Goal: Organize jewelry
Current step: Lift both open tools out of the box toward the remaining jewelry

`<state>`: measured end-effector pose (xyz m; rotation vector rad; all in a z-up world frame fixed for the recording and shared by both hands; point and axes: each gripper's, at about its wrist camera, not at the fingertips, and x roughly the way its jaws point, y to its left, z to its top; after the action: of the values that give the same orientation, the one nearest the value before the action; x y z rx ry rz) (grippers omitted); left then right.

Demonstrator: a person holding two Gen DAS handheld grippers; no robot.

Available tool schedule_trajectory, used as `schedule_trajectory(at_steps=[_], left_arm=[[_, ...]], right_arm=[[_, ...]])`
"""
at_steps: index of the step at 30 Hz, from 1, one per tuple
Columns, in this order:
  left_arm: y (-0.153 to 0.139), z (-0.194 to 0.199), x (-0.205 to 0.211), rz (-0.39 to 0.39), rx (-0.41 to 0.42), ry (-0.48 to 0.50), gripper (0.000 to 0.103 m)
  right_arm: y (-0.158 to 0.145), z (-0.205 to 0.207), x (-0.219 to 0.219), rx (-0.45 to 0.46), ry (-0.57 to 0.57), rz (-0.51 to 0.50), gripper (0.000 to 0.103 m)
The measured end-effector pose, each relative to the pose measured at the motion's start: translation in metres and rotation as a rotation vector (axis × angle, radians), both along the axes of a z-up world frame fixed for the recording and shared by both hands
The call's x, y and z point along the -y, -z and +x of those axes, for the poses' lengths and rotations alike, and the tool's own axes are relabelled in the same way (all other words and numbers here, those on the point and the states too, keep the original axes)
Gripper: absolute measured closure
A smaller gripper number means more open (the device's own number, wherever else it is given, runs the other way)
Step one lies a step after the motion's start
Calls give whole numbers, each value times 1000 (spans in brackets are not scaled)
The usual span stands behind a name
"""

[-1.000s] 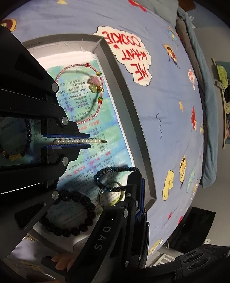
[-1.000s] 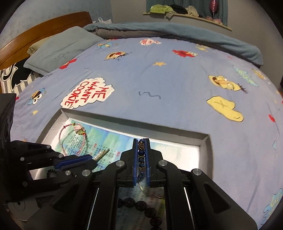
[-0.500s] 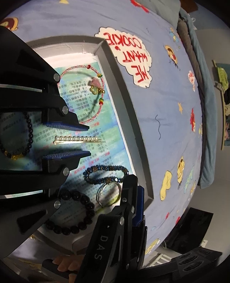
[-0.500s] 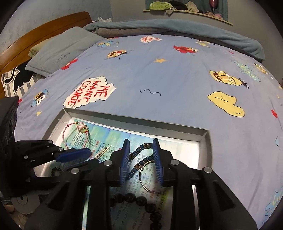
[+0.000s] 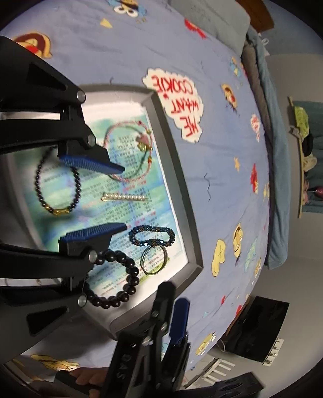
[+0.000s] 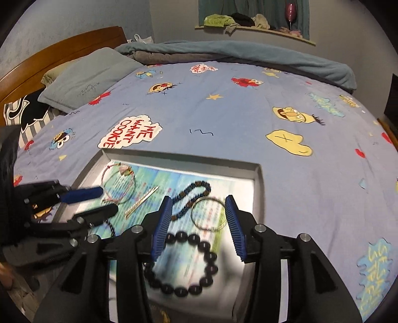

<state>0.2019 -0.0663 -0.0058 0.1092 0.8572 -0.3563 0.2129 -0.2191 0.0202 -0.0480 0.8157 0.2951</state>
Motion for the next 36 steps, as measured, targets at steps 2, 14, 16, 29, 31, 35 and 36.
schedule_trajectory(at_steps=[2, 14, 16, 29, 31, 35, 36], left_arm=[[-5, -9, -5, -3, 14, -12, 55], [-30, -62, -39, -31, 103, -85, 20], [-33, -73, -44, -36, 116, -89, 16], [-16, -144, -63, -54, 145, -86, 12], [-9, -152, -62, -43, 141, -79, 12], [8, -164, -59, -56, 116, -65, 12], [10, -166, -57, -58, 117, -60, 12]], right_arm=[[-3, -13, 2, 9, 5, 0, 47], [-22, -85, 14, 99, 23, 6, 13], [-25, -97, 17, 122, 36, -1, 6], [-6, -161, 32, 185, 96, -37, 6], [0, -169, 33, 195, 104, -54, 6], [18, -178, 36, 161, 101, -46, 6], [22, -178, 36, 152, 99, -44, 6]])
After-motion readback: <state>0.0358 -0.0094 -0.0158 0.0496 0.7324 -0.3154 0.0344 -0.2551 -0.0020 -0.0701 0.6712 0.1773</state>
